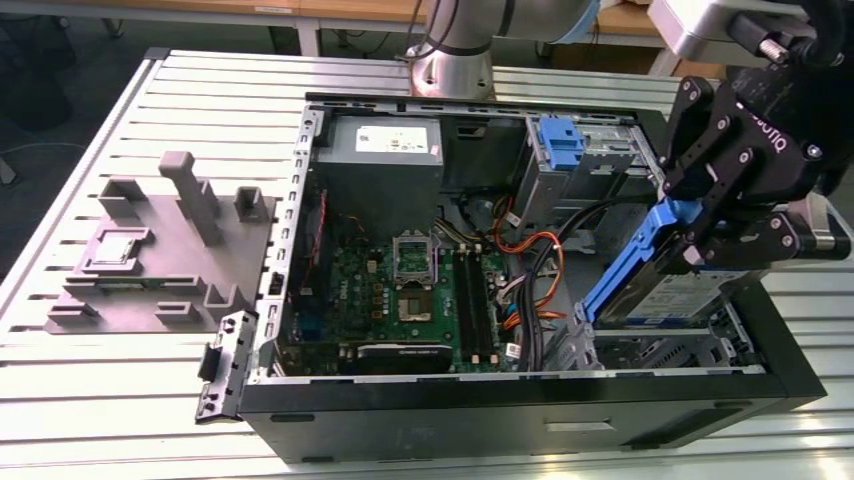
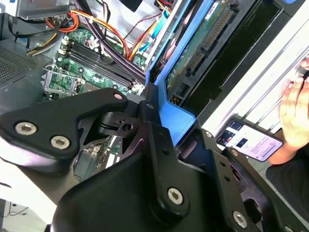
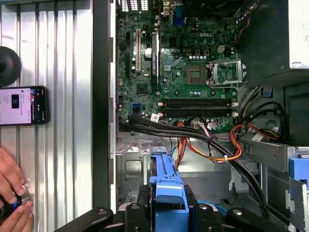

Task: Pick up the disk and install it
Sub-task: 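Insert the disk into the insertion slot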

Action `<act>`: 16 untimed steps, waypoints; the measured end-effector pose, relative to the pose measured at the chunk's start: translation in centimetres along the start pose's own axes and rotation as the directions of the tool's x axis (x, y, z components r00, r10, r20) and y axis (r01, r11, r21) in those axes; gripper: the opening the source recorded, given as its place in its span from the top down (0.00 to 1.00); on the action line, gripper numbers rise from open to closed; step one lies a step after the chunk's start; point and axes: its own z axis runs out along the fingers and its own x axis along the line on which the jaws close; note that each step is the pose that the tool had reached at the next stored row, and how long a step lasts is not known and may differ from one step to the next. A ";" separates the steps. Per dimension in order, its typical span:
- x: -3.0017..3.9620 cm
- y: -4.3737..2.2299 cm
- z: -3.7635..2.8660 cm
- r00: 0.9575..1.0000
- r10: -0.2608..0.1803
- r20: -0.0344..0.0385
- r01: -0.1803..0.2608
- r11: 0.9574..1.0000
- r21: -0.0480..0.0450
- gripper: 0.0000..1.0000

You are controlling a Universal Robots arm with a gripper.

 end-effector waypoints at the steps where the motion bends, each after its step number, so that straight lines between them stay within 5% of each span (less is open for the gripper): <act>1: 0.00 0.00 0.01 1.000 0.000 0.000 0.000 1.000 0.000 0.63; 7: 0.00 -0.01 0.12 1.000 0.000 0.000 0.000 1.000 0.001 0.56; 14: 0.03 -0.04 1.32 1.000 0.000 0.000 0.000 1.000 0.004 0.57; 16: 0.04 -0.04 1.69 1.000 0.000 0.000 0.000 1.000 0.004 0.70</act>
